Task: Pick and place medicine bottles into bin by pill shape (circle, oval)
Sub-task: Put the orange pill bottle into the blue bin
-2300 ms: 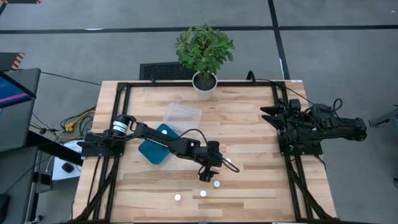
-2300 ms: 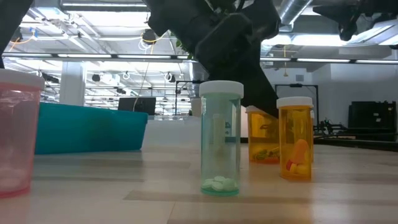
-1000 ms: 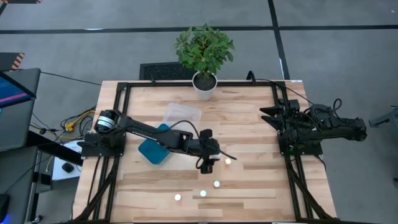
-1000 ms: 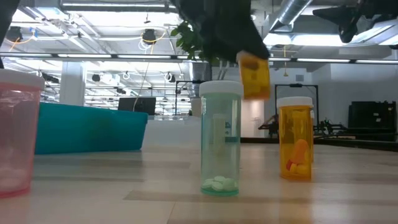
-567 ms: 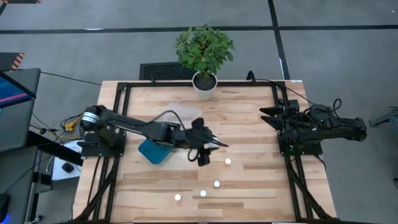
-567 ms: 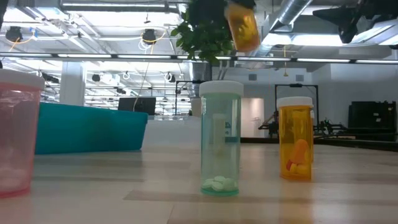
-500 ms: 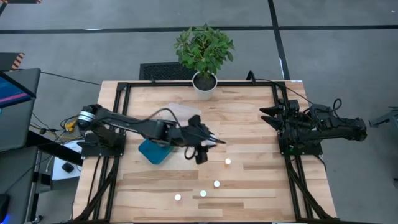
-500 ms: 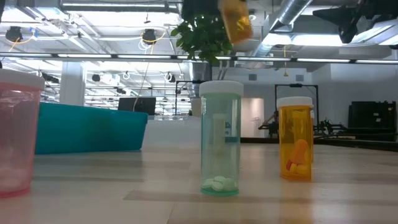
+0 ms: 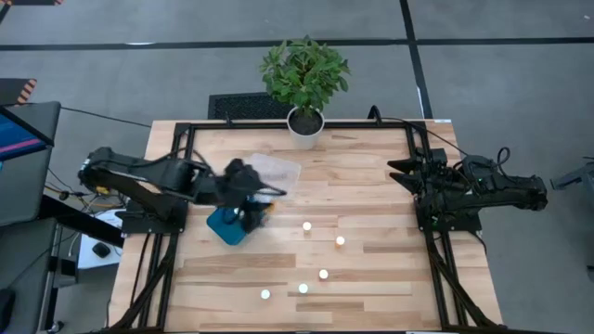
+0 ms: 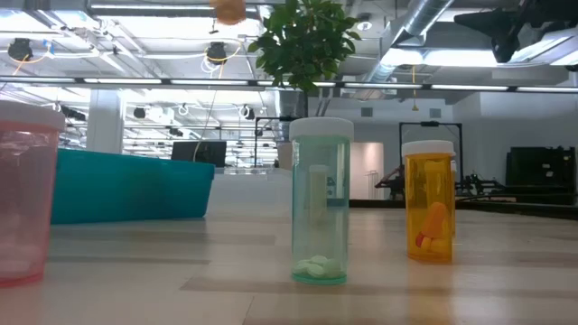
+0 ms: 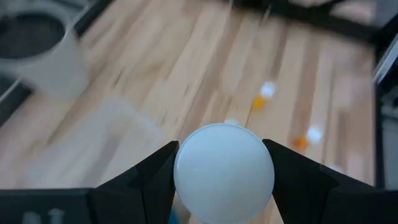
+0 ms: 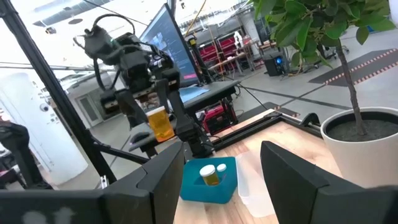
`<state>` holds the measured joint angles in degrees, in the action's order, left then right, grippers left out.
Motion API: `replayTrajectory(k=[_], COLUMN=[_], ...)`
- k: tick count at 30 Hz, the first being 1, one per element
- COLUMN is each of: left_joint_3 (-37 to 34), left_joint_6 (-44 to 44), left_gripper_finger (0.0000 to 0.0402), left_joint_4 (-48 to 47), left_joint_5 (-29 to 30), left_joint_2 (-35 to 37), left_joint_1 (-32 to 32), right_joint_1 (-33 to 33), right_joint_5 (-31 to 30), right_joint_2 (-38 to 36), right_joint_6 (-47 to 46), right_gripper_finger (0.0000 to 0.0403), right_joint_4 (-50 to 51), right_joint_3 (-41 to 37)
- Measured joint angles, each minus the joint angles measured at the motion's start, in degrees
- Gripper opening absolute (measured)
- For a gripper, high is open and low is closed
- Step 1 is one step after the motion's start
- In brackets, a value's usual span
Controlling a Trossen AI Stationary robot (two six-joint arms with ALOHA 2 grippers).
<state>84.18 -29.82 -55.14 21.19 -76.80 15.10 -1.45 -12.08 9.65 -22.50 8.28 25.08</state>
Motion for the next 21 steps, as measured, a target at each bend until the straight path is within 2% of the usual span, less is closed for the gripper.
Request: replayTrajectory(k=[5,10,17,21], left_joint_3=[0.0,-2.1,-19.7,-29.4], left_joint_6=[-7.3,-16.4,-35.4,-40.0], left_gripper_finger=[0.0213,0.0213,0.0224,0.0224], left_joint_4=[-12.6,-18.7,-14.1,-9.5], left_joint_5=[8.0,9.9,11.0,11.4], left_joint_2=[1.3,1.8,9.5,13.6], left_joint_1=[5.2,9.9,18.1,20.5], right_joint_1=[0.0,0.0,0.0,0.0], right_joint_5=[-1.3,-2.9,-3.0,-3.1], right_joint_2=[0.0,0.0,0.0,0.0], right_joint_6=[0.0,0.0,0.0,0.0], right_gripper_finger=[0.0224,0.0224,0.0224,0.0224], right_joint_4=[0.0,-0.2,-0.2,-0.2], right_joint_3=[0.0,0.0,0.0,0.0])
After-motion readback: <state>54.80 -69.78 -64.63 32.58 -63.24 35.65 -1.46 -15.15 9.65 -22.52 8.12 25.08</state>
